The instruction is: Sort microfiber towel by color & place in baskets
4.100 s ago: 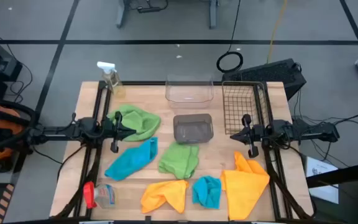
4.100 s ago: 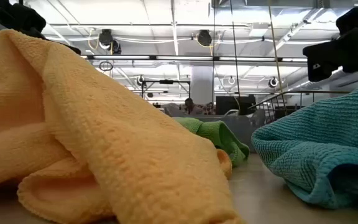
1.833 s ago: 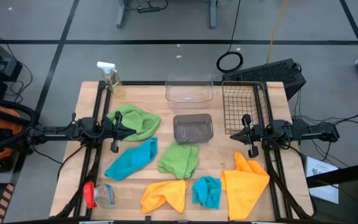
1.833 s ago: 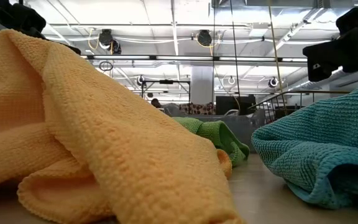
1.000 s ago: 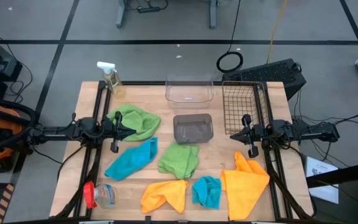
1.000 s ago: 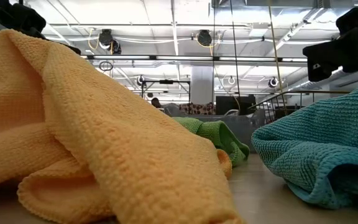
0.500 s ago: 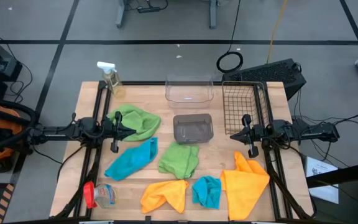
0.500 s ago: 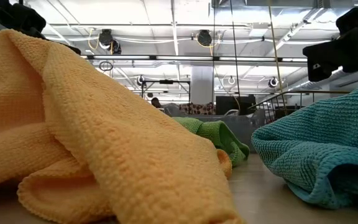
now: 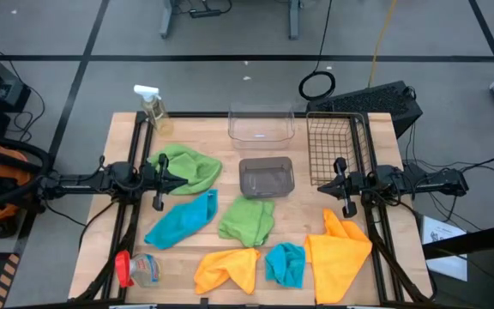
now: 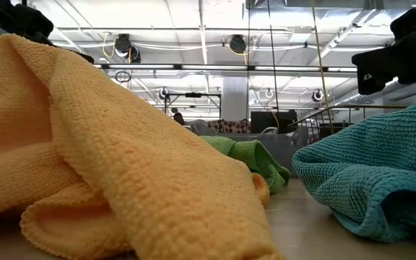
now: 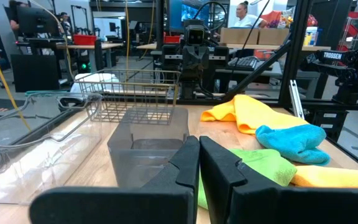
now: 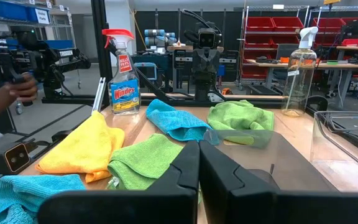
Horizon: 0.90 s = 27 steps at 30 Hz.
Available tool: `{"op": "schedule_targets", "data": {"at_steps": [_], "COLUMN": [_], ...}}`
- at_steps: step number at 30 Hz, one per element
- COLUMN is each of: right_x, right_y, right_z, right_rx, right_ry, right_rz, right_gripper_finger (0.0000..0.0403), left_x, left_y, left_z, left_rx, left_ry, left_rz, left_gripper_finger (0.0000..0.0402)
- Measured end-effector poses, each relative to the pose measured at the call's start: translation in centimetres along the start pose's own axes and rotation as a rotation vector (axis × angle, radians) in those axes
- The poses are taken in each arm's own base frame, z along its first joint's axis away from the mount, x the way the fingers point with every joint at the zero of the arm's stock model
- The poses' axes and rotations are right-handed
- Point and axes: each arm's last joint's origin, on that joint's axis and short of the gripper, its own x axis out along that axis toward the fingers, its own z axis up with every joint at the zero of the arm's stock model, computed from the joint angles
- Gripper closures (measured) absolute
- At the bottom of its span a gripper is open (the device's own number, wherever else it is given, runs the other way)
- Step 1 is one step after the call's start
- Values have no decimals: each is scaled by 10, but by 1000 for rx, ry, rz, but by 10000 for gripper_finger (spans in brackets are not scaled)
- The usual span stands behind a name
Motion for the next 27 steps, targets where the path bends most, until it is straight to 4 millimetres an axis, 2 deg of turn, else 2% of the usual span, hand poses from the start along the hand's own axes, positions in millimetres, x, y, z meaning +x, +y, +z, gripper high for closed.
{"op": "schedule_targets", "data": {"at_steps": [9,15,23,27], "right_x": [0,0,0,0], "right_y": [0,0,0,0], "right_z": [0,0,0,0], "right_rx": [0,0,0,0], "right_ry": [-1,0,-1,0], "right_rz": [0,0,0,0], "right_gripper_finger": [403,403,403,403], "left_x": [0,-1,-9,-11], "left_y": [0,0,-1,-1], "left_z": [1,8,46,62], "left_rx": [1,-1,2,3], "left_ry": [-8,-48,-132,-71], "left_rz": [1,1,-1,0], "left_gripper_finger": [383,384,397,399]}}
